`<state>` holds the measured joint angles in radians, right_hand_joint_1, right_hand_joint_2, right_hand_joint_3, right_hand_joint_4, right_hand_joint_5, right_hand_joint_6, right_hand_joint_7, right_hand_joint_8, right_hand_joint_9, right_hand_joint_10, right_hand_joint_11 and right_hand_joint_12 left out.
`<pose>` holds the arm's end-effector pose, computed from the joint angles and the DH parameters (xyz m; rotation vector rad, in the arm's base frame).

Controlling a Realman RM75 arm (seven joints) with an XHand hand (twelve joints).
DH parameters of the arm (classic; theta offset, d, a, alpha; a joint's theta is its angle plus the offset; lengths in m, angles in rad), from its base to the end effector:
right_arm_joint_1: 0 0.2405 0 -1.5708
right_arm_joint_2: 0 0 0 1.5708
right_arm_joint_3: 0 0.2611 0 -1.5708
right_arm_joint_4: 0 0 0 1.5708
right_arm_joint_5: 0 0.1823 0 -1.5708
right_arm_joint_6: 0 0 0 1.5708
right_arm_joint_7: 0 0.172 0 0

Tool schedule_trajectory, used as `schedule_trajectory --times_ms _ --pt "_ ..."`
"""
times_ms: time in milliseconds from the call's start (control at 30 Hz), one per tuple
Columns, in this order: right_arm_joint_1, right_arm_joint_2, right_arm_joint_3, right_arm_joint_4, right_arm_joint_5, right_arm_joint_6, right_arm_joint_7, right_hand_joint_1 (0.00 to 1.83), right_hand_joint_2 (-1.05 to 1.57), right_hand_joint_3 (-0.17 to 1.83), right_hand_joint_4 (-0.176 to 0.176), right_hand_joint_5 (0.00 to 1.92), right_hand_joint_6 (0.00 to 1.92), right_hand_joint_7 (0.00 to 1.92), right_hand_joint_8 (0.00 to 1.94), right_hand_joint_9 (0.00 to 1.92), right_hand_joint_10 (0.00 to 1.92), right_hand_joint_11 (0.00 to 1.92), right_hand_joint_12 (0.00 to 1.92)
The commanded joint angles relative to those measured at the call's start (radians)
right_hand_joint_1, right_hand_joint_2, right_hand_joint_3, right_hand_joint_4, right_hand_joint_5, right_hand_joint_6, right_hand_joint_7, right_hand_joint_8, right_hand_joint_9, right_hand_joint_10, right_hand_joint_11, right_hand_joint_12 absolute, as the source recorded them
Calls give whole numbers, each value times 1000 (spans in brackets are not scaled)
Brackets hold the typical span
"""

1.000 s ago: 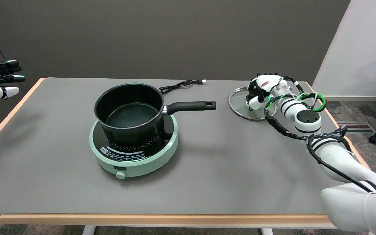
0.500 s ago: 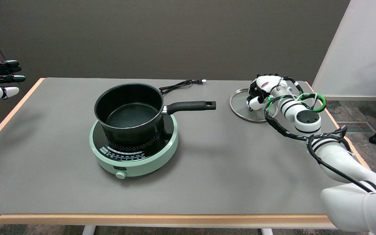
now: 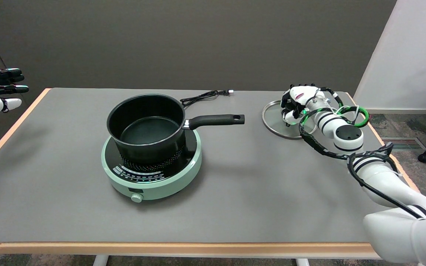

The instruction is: Pick up the pot lid.

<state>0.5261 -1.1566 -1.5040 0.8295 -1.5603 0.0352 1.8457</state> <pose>-0.2609 -0.4535 0.4523 1.2782 -0.1163 -0.1294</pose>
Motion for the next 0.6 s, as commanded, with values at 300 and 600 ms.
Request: schedule_trajectory --times_ms 300,600 --pt "-14 1 -3 32 6 12 0 1184 955 844 175 594 1077 799 904 730 1185 308 1893" --pt "-21 1 -3 38 6 16 0 1317 1044 427 176 542 1193 728 1497 729 1486 315 1921"
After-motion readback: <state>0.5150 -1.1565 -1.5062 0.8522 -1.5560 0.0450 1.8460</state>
